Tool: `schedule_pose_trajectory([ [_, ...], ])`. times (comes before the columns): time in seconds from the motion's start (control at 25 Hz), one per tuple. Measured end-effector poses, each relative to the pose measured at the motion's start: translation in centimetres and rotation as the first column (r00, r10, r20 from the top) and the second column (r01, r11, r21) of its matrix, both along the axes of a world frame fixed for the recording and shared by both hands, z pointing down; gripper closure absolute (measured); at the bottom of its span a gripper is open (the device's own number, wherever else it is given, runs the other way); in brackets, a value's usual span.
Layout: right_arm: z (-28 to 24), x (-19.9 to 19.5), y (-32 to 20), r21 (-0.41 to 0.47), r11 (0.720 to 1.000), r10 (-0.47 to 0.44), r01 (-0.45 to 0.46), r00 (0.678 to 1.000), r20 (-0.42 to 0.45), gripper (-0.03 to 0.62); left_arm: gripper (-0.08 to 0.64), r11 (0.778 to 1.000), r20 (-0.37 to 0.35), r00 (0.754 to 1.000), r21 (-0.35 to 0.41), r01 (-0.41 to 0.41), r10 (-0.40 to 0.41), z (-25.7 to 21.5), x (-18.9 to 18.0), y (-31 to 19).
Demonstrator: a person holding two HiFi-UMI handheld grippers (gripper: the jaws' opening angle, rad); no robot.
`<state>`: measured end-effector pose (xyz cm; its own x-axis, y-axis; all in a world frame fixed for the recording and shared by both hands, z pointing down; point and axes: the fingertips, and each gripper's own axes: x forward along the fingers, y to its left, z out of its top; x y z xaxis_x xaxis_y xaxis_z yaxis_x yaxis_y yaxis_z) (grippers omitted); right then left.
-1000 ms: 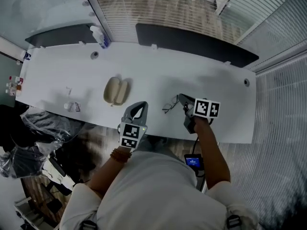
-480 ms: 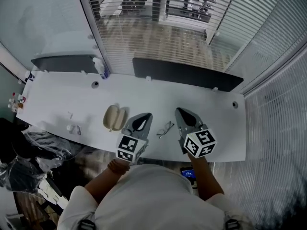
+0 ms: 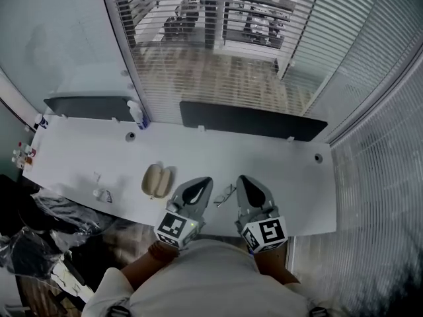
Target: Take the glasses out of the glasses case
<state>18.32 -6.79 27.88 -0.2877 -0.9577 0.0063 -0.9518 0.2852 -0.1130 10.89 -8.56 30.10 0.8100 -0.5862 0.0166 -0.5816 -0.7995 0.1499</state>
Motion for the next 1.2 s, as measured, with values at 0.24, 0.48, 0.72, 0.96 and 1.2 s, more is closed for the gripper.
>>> schedule_pose_trajectory([
  [0.24, -1.8, -0.2, 1.3, 0.041, 0.999, 0.019, -0.019, 1.000, 0.013, 0.591, 0.557, 0.999, -0.033, 0.999, 0.034, -0.005, 0.006, -1.7, 0.2, 0.5],
  [0.48, -2.1, -0.4, 1.4, 0.045, 0.999, 0.028, -0.026, 0.999, -0.032, 0.592, 0.557, 1.000, -0.056, 0.998, -0.003, -0.025, 0.025, -2.1, 0.7, 1.4],
  [0.72, -1.7, -0.9, 1.3, 0.033, 0.999, 0.018, -0.017, 0.999, -0.031, 0.592, 0.557, 1.000, -0.047, 0.999, -0.004, -0.003, 0.003, -1.8, -0.1, 1.4],
  [0.96, -1.5, -1.6, 0.9, 0.026, 1.000, -0.001, 0.002, 0.999, -0.032, 0.592, 0.557, 1.000, -0.037, 0.999, -0.010, 0.005, -0.005, -1.6, -0.8, 1.3],
  [1.2, -2.2, -2.2, 0.8, 0.045, 0.999, -0.023, 0.025, 0.999, -0.034, 0.592, 0.557, 1.000, -0.042, 0.999, 0.002, 0.013, -0.013, -2.4, -1.1, 1.3],
])
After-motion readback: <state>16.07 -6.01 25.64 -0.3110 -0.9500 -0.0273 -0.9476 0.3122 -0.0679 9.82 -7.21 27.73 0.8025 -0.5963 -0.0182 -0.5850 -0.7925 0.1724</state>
